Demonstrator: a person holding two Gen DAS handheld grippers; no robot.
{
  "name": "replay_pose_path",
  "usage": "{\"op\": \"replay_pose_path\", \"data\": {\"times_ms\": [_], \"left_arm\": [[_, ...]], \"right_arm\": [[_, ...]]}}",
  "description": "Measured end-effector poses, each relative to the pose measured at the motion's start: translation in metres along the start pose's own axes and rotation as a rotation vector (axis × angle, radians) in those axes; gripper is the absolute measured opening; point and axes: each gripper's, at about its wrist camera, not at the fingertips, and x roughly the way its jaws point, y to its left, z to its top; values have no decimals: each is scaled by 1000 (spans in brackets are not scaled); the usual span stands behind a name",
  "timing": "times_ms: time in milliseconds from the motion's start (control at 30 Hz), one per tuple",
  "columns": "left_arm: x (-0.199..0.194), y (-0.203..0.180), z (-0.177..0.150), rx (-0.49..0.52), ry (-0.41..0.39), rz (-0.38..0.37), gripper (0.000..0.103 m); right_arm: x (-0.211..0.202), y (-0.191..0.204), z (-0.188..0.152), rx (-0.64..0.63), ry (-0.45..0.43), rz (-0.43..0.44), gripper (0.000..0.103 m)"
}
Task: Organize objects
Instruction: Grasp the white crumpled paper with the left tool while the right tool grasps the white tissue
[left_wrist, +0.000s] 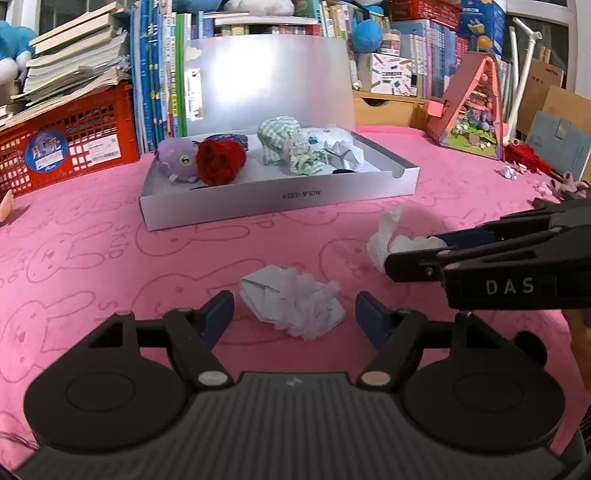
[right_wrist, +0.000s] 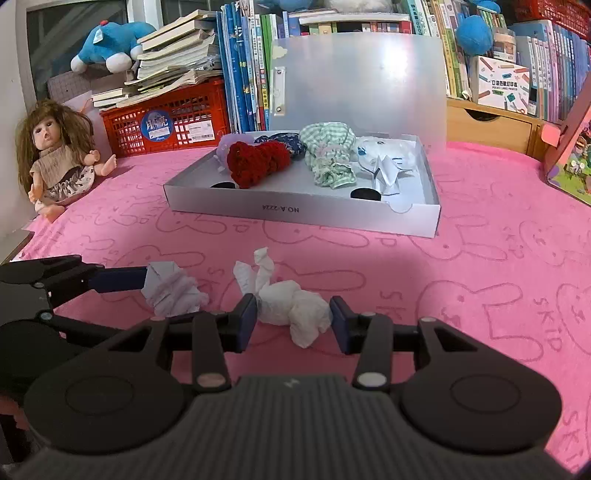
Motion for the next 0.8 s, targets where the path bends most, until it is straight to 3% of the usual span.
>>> {"op": "replay_pose_path", "data": {"times_ms": [100, 267, 533, 633, 800], "left_arm": [[0, -3, -1, 11, -2, -8, 75], [-2, -8, -3, 36, -11, -11, 62], [-4, -8, -4, 30, -15, -16, 54], [-5, -8, -3, 27, -15, -22, 46], [-5, -5, -3, 5, -11, -25, 41]], "right_arm": [[1, 2, -1, -1, 5, 13, 49], [2, 6, -3, 2, 7, 26, 49], [1, 6, -2, 14, 7, 44, 48], [0, 7, -2, 12, 1, 47, 48], [-2, 6, 1, 21, -12, 29, 38]]}}
